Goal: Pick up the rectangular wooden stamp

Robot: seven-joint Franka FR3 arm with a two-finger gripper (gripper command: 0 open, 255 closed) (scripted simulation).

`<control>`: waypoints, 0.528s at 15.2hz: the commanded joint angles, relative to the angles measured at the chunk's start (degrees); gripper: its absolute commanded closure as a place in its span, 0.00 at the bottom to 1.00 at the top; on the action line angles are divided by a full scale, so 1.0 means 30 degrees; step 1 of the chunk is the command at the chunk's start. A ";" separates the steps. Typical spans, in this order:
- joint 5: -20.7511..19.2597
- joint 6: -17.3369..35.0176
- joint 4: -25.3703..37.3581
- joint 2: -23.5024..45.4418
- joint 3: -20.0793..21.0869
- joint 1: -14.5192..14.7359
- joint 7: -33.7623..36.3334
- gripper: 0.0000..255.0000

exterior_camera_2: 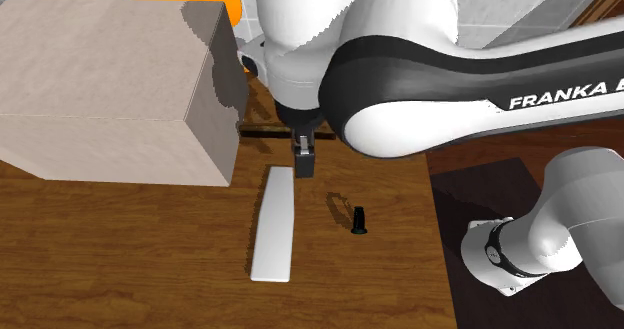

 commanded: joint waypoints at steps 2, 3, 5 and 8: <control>0.0446 0.0498 0.0948 0.1533 -0.0803 -0.0458 -0.0619 0.00; 0.0665 0.0647 0.1345 0.2125 -0.1043 -0.0600 -0.0823 0.00; 0.1163 0.0897 0.2184 0.3332 -0.1490 -0.0913 -0.1250 0.00; 0.1510 0.1255 0.2505 0.4095 -0.1711 -0.1122 -0.1525 0.00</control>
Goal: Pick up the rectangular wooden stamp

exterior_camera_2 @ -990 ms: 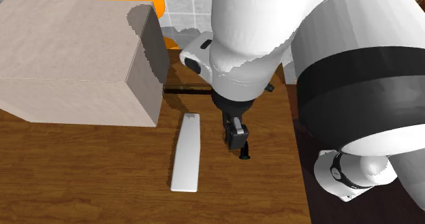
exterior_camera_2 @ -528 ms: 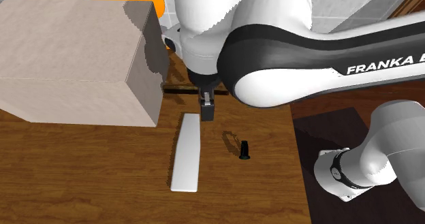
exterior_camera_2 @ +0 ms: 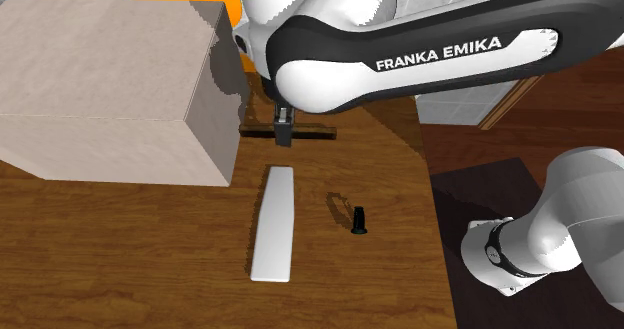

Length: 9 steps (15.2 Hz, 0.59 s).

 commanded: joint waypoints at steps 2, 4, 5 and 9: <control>0.0190 0.0626 -0.0244 0.0411 -0.0081 -0.0077 -0.0182 0.00; 0.0282 0.1119 -0.0562 0.0602 -0.0087 -0.0086 -0.0255 0.00; 0.0332 0.1365 -0.0715 0.0703 -0.0089 -0.0091 -0.0295 0.00; 0.0417 0.1766 -0.0960 0.0871 -0.0087 -0.0095 -0.0352 1.00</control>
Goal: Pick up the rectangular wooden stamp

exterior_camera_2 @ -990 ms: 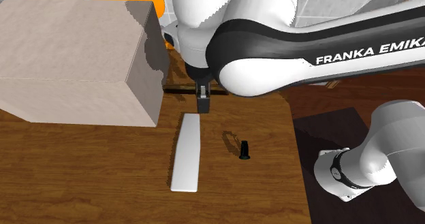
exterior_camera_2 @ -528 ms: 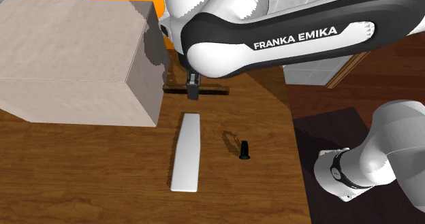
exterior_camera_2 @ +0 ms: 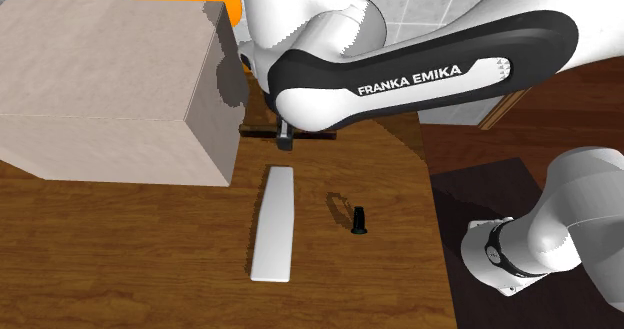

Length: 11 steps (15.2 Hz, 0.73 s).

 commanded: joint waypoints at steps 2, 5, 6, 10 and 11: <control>0.0014 0.0031 -0.0010 0.0022 0.0000 -0.0001 -0.0010 1.00; 0.0020 0.0077 -0.0055 0.0025 -0.0021 -0.0024 -0.0059 1.00; 0.0014 0.0021 -0.0017 0.0010 -0.0040 -0.0043 -0.0095 1.00; -0.0045 -0.0228 0.0139 -0.0096 -0.0013 0.0011 0.0029 1.00; -0.0097 -0.0473 0.0290 -0.0199 -0.0012 0.0017 0.0069 1.00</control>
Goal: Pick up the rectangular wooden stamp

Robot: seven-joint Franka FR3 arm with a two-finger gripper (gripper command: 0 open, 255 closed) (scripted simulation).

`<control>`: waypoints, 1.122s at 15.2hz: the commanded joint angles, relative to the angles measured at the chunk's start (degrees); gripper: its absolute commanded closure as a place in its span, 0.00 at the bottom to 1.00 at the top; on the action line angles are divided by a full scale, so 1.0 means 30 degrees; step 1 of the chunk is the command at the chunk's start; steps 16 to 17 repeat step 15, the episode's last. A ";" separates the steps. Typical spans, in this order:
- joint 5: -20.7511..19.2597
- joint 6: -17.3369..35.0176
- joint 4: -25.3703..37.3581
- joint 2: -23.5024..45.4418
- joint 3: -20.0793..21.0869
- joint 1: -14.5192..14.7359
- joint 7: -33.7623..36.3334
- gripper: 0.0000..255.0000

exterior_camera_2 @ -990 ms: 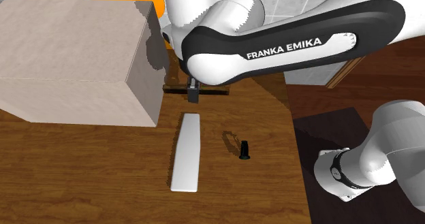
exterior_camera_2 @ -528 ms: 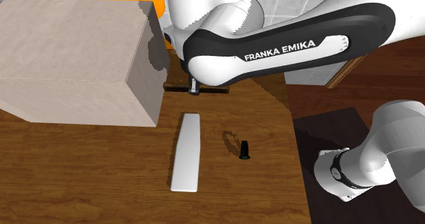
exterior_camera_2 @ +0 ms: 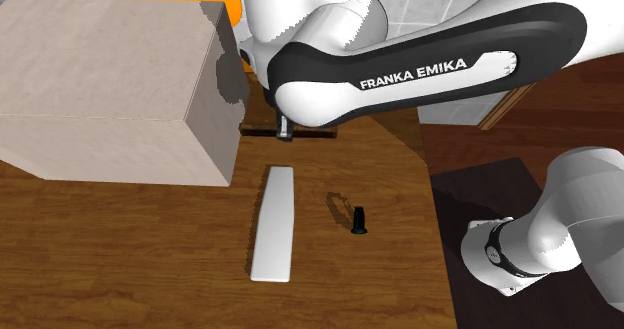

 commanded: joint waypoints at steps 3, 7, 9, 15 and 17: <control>-0.0175 -0.0937 0.0545 -0.0357 0.0034 0.0045 0.0165 1.00; -0.0327 -0.1928 0.1239 -0.0680 0.0051 0.0061 0.0289 1.00; -0.0388 -0.2426 0.1611 -0.0816 0.0061 0.0069 0.0342 1.00; -0.0489 -0.3463 0.2435 -0.1046 0.0081 0.0083 0.0432 1.00; -0.0489 -0.3463 0.2435 -0.1046 0.0081 0.0083 0.0432 1.00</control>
